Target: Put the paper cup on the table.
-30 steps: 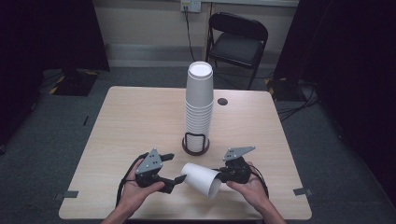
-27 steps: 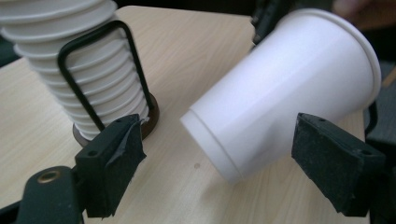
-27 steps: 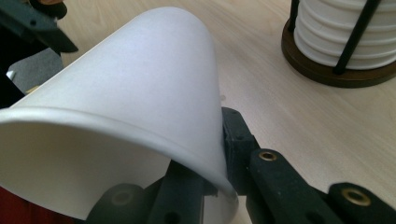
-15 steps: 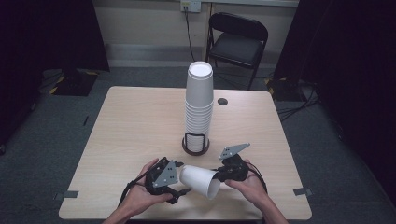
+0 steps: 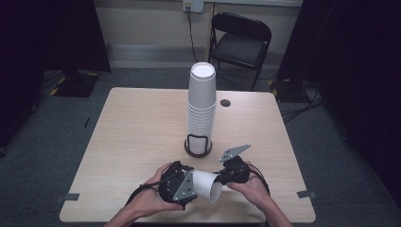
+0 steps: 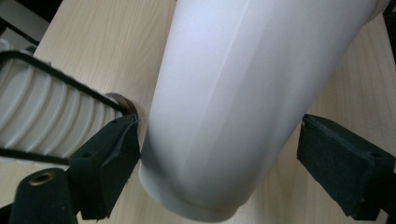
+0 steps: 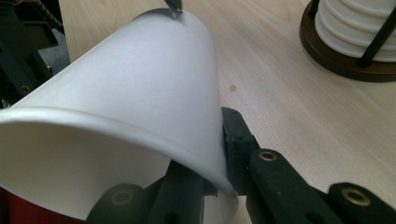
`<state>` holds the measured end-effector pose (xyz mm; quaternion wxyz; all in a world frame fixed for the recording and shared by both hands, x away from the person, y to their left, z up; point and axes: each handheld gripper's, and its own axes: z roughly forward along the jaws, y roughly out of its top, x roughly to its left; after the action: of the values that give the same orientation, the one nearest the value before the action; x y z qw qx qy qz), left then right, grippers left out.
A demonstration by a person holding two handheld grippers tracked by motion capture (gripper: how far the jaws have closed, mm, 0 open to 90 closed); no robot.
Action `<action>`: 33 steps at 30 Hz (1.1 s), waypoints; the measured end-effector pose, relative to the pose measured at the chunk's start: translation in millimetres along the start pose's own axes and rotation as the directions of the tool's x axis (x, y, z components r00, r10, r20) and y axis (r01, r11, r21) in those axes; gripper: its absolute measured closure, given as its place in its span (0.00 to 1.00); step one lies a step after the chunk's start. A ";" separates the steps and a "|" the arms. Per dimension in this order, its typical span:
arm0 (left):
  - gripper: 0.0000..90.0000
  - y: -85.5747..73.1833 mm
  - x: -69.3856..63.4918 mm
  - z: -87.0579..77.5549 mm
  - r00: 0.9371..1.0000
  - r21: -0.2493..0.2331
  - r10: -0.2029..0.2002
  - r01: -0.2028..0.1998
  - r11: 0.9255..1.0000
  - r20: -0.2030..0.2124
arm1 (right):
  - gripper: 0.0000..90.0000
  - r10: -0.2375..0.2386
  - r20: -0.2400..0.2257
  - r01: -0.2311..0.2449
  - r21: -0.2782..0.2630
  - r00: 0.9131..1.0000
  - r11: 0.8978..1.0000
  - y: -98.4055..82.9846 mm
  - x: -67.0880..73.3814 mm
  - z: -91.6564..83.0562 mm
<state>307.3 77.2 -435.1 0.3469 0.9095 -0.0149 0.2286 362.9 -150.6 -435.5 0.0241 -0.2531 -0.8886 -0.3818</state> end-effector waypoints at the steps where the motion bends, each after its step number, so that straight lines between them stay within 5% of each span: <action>1: 0.15 0.0 0.0 0.0 1.000 0.000 0.000 0.000 1.000 0.000 | 0.96 0.000 0.000 0.000 0.000 1.000 1.000 0.0 0.0 0.0; 4: 0.13 4.3 -0.7 3.9 1.000 -0.015 0.023 -0.023 1.000 0.004 | 0.96 -0.002 0.002 0.002 -0.001 1.000 1.000 0.8 -0.2 -1.0; 8: 0.14 11.1 -1.4 8.8 0.993 0.055 0.117 -0.117 0.992 0.004 | 0.96 -0.005 0.004 0.005 0.001 1.000 1.000 1.4 0.2 -1.4; 9: 0.14 11.4 -4.5 12.9 0.996 0.023 0.087 -0.087 0.996 -0.005 | 0.96 -0.005 0.004 0.005 0.001 1.000 1.000 1.4 0.2 -1.4; 10: 0.14 13.8 -1.0 11.4 0.987 0.079 0.158 -0.158 0.984 0.001 | 0.96 -0.004 0.006 0.004 -0.002 1.000 1.000 1.2 -0.2 -0.8; 11: 0.14 14.3 -1.0 11.8 0.986 0.087 0.166 -0.164 0.982 -0.005 | 0.96 -0.004 0.006 0.004 -0.002 1.000 1.000 1.2 -0.2 -0.8; 12: 0.14 13.8 -5.0 15.8 0.993 0.045 0.114 -0.113 0.993 -0.014 | 0.96 -0.004 0.006 0.004 -0.001 1.000 1.000 1.1 -0.4 -0.8; 13: 0.14 14.1 -5.1 16.1 0.994 0.047 0.110 -0.109 0.993 -0.016 | 0.96 -0.001 0.007 0.001 -0.002 1.000 1.000 0.9 -0.8 -0.9; 15: 0.14 15.2 -4.9 16.8 0.991 0.060 0.131 -0.129 0.990 -0.025 | 0.96 0.003 0.008 -0.003 -0.007 1.000 1.000 0.7 -1.8 -1.3; 18: 0.14 20.2 -4.4 18.7 0.978 0.112 0.208 -0.204 0.972 -0.025 | 0.96 0.004 0.008 -0.004 -0.004 1.000 1.000 1.0 -2.4 -0.1; 19: 0.14 20.9 -7.1 21.2 0.984 0.090 0.173 -0.169 0.981 -0.030 | 0.96 0.005 0.007 -0.005 -0.003 1.000 1.000 1.2 -2.2 0.7; 29: 0.13 28.0 -11.5 27.7 0.981 0.075 0.191 -0.187 0.979 -0.042 | 0.96 0.011 0.008 -0.011 -0.003 1.000 1.000 1.5 -3.4 1.8; 32: 0.13 29.5 -10.2 26.0 0.970 0.085 0.239 -0.235 0.968 -0.038 | 0.96 0.009 0.007 -0.009 -0.007 1.000 1.000 1.9 -2.4 2.6; 33: 0.13 29.3 -11.8 27.3 0.975 0.068 0.216 -0.213 0.975 -0.045 | 0.96 0.009 0.008 -0.009 -0.009 1.000 1.000 2.3 -2.3 2.6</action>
<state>302.4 35.9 -439.7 0.2919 0.9067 -0.0968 0.2886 366.3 -148.4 -436.3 0.0209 -0.2587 -0.8858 -0.3847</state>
